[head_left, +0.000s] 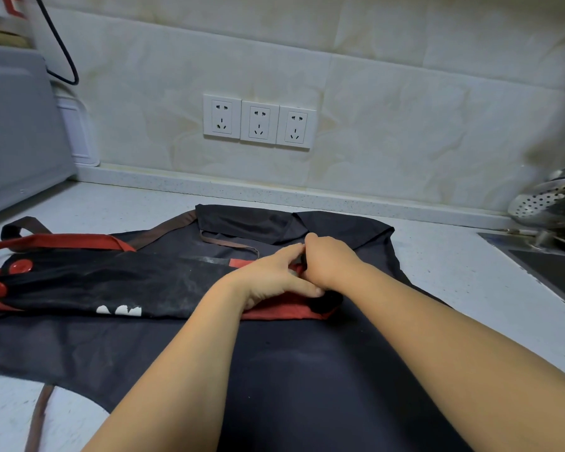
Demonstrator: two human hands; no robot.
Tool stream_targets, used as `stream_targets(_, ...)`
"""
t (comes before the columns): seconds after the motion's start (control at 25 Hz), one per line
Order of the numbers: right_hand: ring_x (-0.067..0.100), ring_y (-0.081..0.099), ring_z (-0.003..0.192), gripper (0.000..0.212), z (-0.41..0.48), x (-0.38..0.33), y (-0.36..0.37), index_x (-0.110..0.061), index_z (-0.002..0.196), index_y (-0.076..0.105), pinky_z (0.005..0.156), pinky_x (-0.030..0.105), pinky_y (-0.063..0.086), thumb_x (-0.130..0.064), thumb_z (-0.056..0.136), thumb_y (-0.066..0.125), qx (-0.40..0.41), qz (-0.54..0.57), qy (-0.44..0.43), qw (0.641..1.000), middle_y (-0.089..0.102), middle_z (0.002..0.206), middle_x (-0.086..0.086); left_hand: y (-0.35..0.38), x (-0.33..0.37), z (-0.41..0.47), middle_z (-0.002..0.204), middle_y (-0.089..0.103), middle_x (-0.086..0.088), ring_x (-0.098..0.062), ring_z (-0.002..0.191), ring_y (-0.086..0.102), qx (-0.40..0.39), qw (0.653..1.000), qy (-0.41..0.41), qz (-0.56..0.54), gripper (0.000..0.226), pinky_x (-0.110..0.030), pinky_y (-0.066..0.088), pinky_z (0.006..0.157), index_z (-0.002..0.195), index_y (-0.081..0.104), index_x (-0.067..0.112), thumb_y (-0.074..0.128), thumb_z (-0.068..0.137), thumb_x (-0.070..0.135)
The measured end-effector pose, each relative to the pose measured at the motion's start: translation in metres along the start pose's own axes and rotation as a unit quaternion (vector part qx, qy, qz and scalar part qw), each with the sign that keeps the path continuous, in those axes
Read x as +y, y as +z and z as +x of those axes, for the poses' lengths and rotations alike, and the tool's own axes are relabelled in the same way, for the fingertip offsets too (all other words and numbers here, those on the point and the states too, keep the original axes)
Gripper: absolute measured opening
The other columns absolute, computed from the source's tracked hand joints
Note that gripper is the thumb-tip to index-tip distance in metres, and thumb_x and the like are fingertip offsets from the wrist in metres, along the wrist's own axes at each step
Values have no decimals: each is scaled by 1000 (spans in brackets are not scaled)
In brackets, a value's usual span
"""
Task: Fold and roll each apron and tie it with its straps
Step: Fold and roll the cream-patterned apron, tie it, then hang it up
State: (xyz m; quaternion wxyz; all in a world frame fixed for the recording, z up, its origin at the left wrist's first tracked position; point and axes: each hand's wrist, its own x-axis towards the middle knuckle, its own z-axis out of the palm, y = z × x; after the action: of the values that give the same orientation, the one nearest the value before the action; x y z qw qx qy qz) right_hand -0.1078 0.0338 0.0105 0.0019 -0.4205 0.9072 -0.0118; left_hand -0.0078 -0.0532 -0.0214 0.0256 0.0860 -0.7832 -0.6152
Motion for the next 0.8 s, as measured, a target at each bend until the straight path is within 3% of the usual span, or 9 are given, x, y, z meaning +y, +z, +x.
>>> stream_targets(0.04,30,61,99,38,0,1,1,-7,116,46,67,34,41,-19,84,62,0,4,2,1000,61,110,10,1,0,0,115,64,20,-11,106,66,2,1000,3,9,94,-27,41,105,147,32,39,83,72,16)
stream_targets(0.08,29,61,98,38,0,1,2,-8,117,46,67,33,41,-20,85,62,2,10,5,1000,61,110,10,4,2,0,119,65,0,-11,110,63,5,1000,4,28,96,-22,41,100,148,28,41,83,74,15)
stream_targets(0.12,29,61,97,37,-1,0,2,-8,116,46,67,33,41,-20,85,62,1,15,5,1000,62,110,9,5,2,0,132,27,4,-10,114,59,8,999,2,47,96,-19,40,96,148,25,44,82,75,16)
stream_targets(0.16,28,61,97,34,-1,0,0,-8,115,47,67,33,41,-21,87,61,-7,18,4,1000,62,108,9,6,2,1,124,62,6,-8,117,57,9,998,0,60,97,-19,38,97,147,25,46,84,75,18)
stream_targets(0.2,27,62,94,28,-2,1,-3,-8,111,49,67,32,42,-22,89,60,-22,22,3,1000,63,106,9,7,0,2,124,53,25,-7,121,54,7,997,-2,70,99,-22,36,103,147,25,46,86,72,23)
stream_targets(0.36,16,53,63,5,3,20,-25,-8,90,56,54,24,48,-9,93,60,-165,290,62,941,56,79,10,5,-1,2,145,36,18,-6,128,42,27,986,-7,163,92,-28,32,112,145,34,38,86,69,37)
stream_targets(0.44,16,52,66,22,3,31,-28,-12,103,55,55,28,50,-6,87,69,-193,381,123,896,55,92,11,5,2,1,146,30,20,-5,129,38,31,980,-9,197,91,-29,30,113,147,34,33,84,71,41)
stream_targets(0.72,16,57,72,27,6,31,-22,-9,105,61,47,23,50,-22,85,73,-250,330,196,889,58,97,9,8,-2,-4,151,33,9,-10,135,35,88,965,5,245,96,-23,29,110,147,36,20,83,69,49)
stream_targets(0.8,17,56,70,20,7,27,-21,-9,95,59,46,24,49,-20,86,72,-232,310,187,903,57,95,10,15,-3,-12,139,45,5,-16,131,36,168,904,27,392,86,-26,30,107,137,49,20,64,70,72)
